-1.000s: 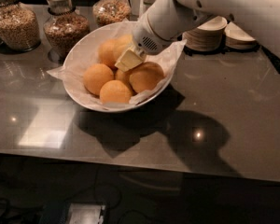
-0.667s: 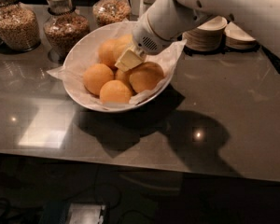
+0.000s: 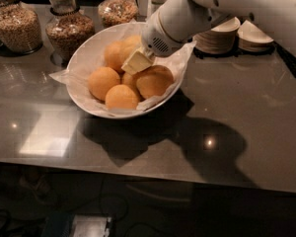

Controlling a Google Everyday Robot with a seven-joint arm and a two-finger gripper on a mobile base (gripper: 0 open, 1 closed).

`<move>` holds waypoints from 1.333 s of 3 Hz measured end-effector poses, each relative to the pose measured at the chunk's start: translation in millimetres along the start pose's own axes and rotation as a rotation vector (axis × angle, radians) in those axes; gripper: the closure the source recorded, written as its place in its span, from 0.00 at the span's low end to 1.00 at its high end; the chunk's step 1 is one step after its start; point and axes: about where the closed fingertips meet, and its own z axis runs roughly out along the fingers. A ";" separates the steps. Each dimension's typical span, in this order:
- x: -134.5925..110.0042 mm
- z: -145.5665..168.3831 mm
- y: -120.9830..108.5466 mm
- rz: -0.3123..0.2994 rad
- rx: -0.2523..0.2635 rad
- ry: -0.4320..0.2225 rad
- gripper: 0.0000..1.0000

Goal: Pick orange from white bowl

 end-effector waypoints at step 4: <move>-18.4 -75.0 42.4 -0.071 0.081 -0.203 1.00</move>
Offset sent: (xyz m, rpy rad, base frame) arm -0.2459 -0.1477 0.2070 0.4750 -0.5342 0.0926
